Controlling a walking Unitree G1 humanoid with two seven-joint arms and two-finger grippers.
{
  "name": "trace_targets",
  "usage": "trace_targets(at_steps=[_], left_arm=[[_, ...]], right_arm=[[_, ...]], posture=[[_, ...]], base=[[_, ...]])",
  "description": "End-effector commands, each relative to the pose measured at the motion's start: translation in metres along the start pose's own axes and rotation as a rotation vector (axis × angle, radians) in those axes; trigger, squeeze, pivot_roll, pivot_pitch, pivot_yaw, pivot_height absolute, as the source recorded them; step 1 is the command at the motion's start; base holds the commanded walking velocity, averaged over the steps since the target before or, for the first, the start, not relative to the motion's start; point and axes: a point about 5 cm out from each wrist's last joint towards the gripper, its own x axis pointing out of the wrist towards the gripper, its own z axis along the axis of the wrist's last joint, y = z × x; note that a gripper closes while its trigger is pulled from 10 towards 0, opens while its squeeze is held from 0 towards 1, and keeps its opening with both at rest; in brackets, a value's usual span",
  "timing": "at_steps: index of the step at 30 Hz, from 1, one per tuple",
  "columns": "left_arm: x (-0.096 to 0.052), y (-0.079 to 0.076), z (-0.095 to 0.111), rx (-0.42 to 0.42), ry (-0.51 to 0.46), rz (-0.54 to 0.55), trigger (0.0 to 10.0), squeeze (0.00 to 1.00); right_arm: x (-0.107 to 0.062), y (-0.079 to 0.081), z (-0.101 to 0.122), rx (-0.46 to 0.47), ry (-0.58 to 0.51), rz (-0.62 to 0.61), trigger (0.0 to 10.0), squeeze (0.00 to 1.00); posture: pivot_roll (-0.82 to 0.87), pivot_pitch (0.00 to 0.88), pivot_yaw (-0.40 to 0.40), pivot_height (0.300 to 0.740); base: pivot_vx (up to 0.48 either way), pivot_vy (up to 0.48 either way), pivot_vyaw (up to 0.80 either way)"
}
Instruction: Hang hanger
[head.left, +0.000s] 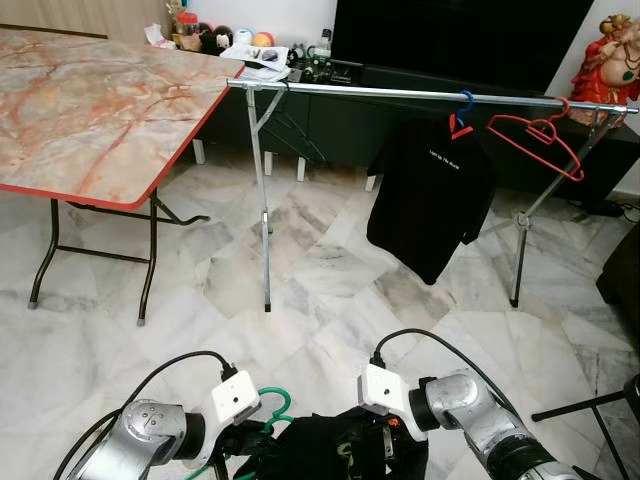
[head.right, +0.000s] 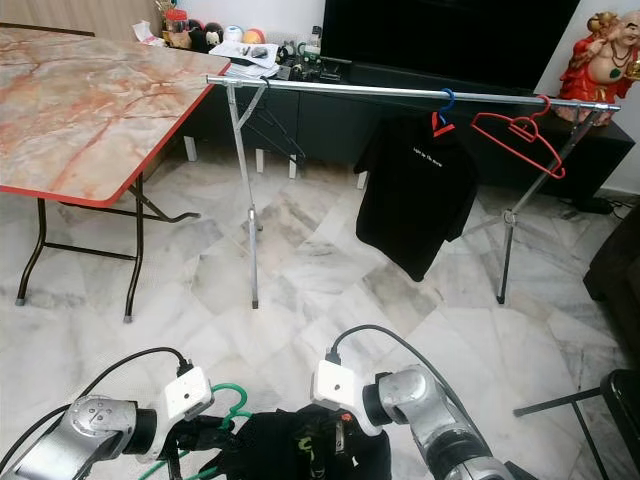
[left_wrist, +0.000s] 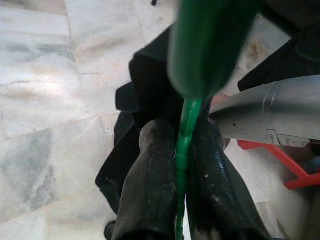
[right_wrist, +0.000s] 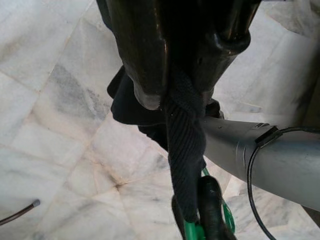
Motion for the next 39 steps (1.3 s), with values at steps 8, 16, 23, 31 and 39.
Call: trace_targets(at_steps=[8, 16, 23, 31, 39], left_arm=[[0.003, 0.0, 0.003, 0.004, -0.01, 0.006, 0.0, 0.0], [0.003, -0.001, 0.004, 0.0, -0.018, 0.006, 0.0, 0.0], [0.004, 0.0, 0.004, -0.005, -0.022, 0.01, 0.0, 0.0], [0.003, 0.001, 0.004, -0.018, -0.05, 0.028, 0.0, 0.0], [0.0, 0.004, 0.005, -0.021, -0.062, 0.04, 0.0, 0.0]], right_arm=[[-0.003, 0.0, 0.006, 0.012, -0.048, 0.025, 10.0, 1.0], [-0.004, 0.0, 0.005, 0.009, -0.045, 0.04, 10.0, 1.0], [-0.008, -0.002, 0.006, 0.006, -0.042, 0.03, 10.0, 0.88], [-0.023, -0.01, -0.002, 0.02, -0.034, -0.123, 10.0, 0.0], [-0.059, -0.036, -0.005, 0.045, -0.072, -0.508, 10.0, 0.0]], posture=[[0.11, 0.119, -0.132, 0.74], [0.1, 0.125, -0.135, 0.74], [0.1, 0.129, -0.135, 0.74], [0.09, 0.135, -0.138, 0.74], [0.08, 0.132, -0.141, 0.74]], base=[[0.0, 0.0, 0.0], [0.0, 0.0, 0.0], [0.0, 0.0, 0.0], [0.0, 0.0, 0.0], [0.0, 0.0, 0.0]])
